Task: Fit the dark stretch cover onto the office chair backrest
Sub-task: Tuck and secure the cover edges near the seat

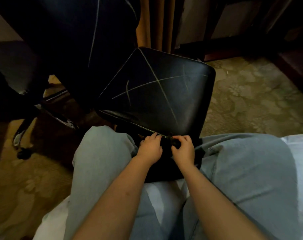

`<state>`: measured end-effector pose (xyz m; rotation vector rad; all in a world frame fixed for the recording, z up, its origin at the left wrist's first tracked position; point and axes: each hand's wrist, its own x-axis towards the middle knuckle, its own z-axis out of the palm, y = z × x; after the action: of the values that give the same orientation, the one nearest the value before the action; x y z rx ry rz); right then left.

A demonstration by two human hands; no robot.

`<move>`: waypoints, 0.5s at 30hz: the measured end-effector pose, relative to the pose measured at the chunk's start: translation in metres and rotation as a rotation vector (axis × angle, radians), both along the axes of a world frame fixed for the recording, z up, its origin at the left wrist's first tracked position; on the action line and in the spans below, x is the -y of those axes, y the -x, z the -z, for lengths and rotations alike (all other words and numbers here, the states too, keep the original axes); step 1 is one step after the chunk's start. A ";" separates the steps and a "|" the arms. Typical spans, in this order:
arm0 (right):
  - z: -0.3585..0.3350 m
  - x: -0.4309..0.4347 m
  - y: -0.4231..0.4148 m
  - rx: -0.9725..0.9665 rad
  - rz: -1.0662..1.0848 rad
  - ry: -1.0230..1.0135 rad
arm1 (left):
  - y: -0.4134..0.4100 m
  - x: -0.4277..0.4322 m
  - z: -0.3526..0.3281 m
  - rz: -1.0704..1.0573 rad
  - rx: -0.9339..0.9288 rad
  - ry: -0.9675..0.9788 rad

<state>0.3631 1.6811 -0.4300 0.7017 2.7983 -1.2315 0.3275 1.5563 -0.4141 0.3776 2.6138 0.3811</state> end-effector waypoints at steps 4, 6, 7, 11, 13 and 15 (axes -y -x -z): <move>-0.001 -0.001 0.001 -0.001 0.067 0.016 | 0.001 -0.001 0.000 -0.010 -0.003 -0.010; -0.002 -0.005 0.002 -0.031 0.207 0.048 | 0.000 -0.001 -0.001 -0.009 -0.004 -0.016; -0.002 -0.009 0.003 -0.038 0.301 0.071 | 0.000 -0.001 -0.002 -0.008 0.000 -0.017; 0.000 -0.021 0.006 -0.006 0.590 0.188 | -0.001 -0.001 -0.002 0.008 0.024 -0.024; -0.001 -0.019 0.005 0.009 0.551 0.164 | -0.001 0.000 -0.001 0.012 0.033 -0.030; -0.002 -0.012 0.004 -0.014 0.401 0.091 | -0.001 0.000 0.000 0.016 0.047 -0.032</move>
<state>0.3591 1.6934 -0.4283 1.2967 2.6712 -1.4054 0.3281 1.5562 -0.4140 0.3954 2.5606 0.4222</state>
